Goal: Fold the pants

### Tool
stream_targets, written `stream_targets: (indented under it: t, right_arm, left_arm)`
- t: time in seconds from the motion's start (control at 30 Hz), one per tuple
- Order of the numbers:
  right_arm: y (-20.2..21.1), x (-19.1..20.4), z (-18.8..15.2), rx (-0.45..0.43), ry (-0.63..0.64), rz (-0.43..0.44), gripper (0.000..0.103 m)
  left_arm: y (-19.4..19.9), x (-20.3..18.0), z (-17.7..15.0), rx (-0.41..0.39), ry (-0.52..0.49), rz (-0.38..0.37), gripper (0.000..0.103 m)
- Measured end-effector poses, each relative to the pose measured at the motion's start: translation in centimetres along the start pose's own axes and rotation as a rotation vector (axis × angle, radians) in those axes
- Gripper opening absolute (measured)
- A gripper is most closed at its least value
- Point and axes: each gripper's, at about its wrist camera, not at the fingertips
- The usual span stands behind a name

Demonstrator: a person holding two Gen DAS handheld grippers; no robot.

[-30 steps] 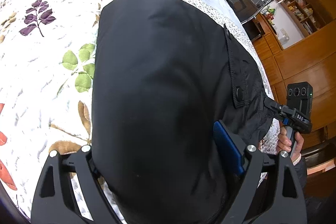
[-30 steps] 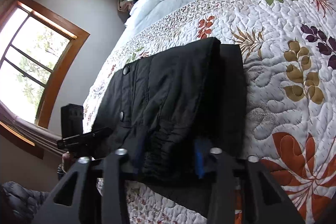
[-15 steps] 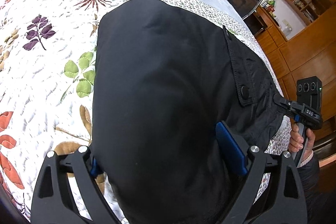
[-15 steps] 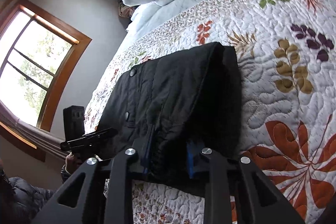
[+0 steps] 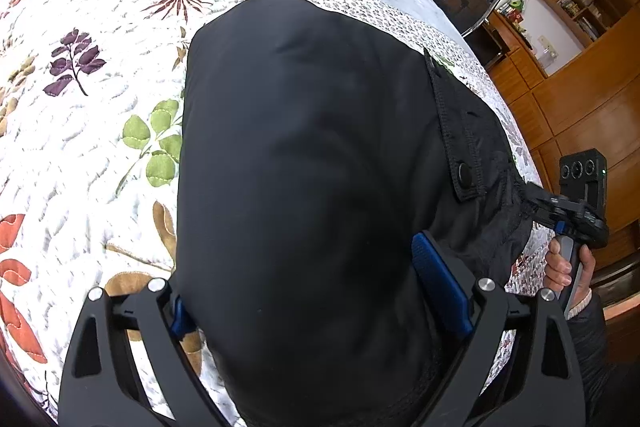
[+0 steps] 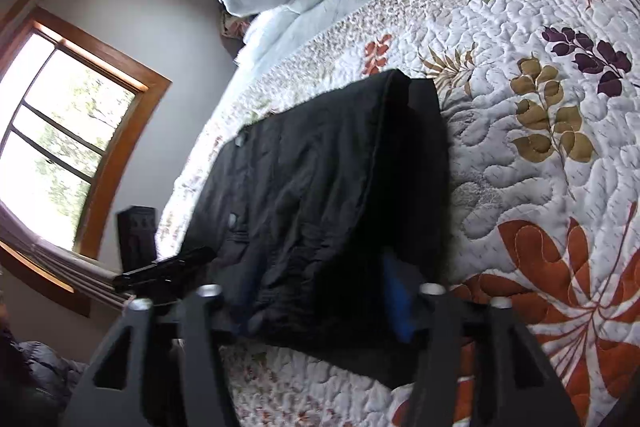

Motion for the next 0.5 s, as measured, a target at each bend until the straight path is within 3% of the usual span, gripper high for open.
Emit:
stream_targets:
  t: [0.3, 0.5]
  right_arm:
    - [1.9, -1.6, -0.9, -0.021, -0.069, -0.016, 0.077]
    - [0.7, -2.0, -1.7, 0.002, -0.084, -0.041, 0.078]
  left_arm:
    - [2.7, 2.1, -0.6, -0.011, 0.044, 0.041, 0.097]
    - [5.1, 3.3, -2.5, -0.035, 0.099, 0.078, 0.098]
Point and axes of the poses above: each gripper's, at about its wrist camera, not at the fingertips, and y roughly against the way its jaws point, x to its left, z to its top, and after that the axes turned 9 degrees about -y, right-handed
